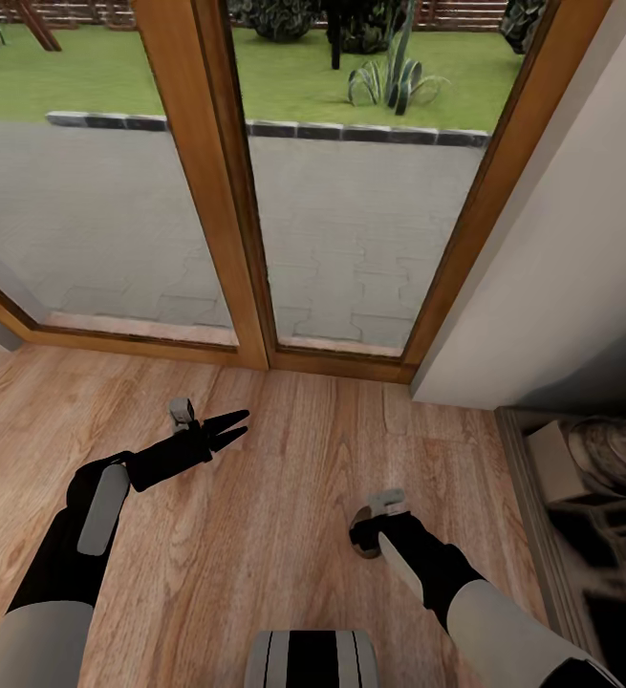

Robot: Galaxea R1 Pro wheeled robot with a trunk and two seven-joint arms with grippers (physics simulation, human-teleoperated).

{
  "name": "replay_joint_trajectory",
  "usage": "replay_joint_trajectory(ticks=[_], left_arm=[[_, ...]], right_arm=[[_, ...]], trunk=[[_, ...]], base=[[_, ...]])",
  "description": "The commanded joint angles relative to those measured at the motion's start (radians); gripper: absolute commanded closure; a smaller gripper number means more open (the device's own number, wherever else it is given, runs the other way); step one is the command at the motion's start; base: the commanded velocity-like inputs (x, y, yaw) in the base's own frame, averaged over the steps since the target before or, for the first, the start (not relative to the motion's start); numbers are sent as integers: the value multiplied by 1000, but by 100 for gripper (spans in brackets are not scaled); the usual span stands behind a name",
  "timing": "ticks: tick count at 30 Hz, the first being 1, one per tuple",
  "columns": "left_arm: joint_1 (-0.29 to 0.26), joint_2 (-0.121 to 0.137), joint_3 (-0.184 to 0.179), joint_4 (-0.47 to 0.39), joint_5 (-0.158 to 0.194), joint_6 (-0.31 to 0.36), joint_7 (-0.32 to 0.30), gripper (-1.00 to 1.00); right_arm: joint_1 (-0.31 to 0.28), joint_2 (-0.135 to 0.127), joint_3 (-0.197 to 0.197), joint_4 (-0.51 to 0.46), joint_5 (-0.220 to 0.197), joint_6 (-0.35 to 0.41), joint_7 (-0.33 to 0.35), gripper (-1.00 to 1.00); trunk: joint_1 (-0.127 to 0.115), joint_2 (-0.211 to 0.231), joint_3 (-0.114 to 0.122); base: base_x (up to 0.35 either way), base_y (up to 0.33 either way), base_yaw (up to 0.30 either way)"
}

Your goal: Place each of the two pumpkins and all three candles from the living room inside a cabinet in the living room (use any cabinet), then make sure every cabinet is closed, and position the cauldron so it is next to a table in the living room.

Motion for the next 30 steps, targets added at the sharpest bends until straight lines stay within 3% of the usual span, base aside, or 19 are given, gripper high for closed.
replay_joint_trajectory(ticks=[1,5,16,20,30], left_arm=[[0,0,0,0,0,0,0,-100],[0,0,-2,0,-2,-43,2,-100],[0,27,14,-4,1,-41,-4,-100],[0,29,34,-11,3,-40,-5,-100],[0,28,38,-12,3,-40,-5,-100]], right_arm=[[0,-1,0,0,-1,0,0,100],[0,-3,1,-1,-3,-1,-1,100],[0,1,2,12,-3,-5,-2,100],[0,3,3,15,-4,-7,-1,100],[0,4,4,17,-5,-10,0,100]], trunk=[[0,0,0],[0,0,0],[0,0,-6],[0,0,-8],[0,0,-14]], base=[[0,0,0],[0,0,138],[0,0,284],[0,0,284],[0,0,284]])
